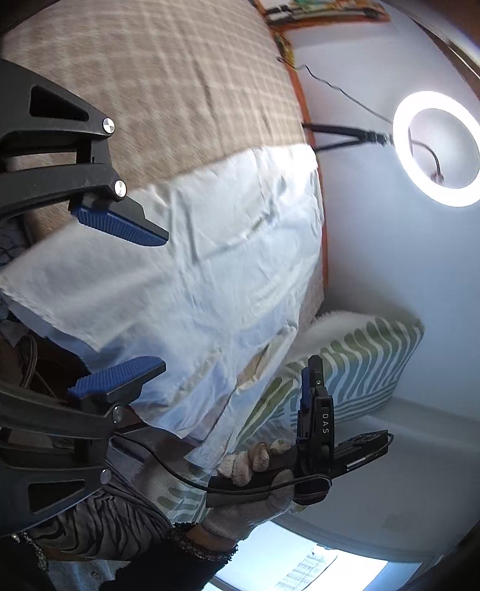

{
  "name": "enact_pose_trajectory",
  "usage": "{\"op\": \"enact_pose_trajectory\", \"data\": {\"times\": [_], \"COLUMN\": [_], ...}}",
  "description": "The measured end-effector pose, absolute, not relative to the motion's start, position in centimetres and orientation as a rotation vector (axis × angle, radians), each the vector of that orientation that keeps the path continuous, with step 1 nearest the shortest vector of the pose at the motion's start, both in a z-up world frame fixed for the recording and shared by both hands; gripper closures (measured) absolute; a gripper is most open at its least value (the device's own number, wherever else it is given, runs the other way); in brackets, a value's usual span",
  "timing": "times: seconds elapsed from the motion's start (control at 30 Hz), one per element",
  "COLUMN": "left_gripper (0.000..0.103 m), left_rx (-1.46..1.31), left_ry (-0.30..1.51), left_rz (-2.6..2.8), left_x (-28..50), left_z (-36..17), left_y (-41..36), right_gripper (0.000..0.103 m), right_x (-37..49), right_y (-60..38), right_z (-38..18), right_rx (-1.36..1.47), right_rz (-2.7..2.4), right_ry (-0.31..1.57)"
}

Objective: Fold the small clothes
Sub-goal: 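Move the right gripper to the other sleeve and grasp its cuff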

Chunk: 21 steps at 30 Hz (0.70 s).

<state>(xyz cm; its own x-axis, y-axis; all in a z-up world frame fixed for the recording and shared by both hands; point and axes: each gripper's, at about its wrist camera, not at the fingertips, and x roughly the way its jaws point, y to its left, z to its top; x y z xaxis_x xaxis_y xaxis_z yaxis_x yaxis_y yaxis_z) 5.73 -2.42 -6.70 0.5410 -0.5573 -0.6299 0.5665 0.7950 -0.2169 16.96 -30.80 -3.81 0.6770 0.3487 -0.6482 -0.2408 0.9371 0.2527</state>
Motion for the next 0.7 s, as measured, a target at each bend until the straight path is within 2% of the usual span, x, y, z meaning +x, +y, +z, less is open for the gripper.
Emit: {"op": "enact_pose_trajectory", "data": {"times": [0.27,0.7], "left_gripper": [0.039,0.039], "left_rx": [0.040,0.062], "left_ry": [0.804,0.883], "left_rz": [-0.762,-0.800], "left_x": [9.4,12.2], "left_z": [-7.6,-10.3], "left_y": [-7.8,-11.9], "right_gripper": [0.066,0.066], "right_x": [17.9,20.1], "right_y": [-39.1,-48.7], "right_z": [-4.4,-10.8], "right_rx": [0.145,0.266], "right_rz": [0.159,0.048], "right_ry": [0.811,0.949]}}
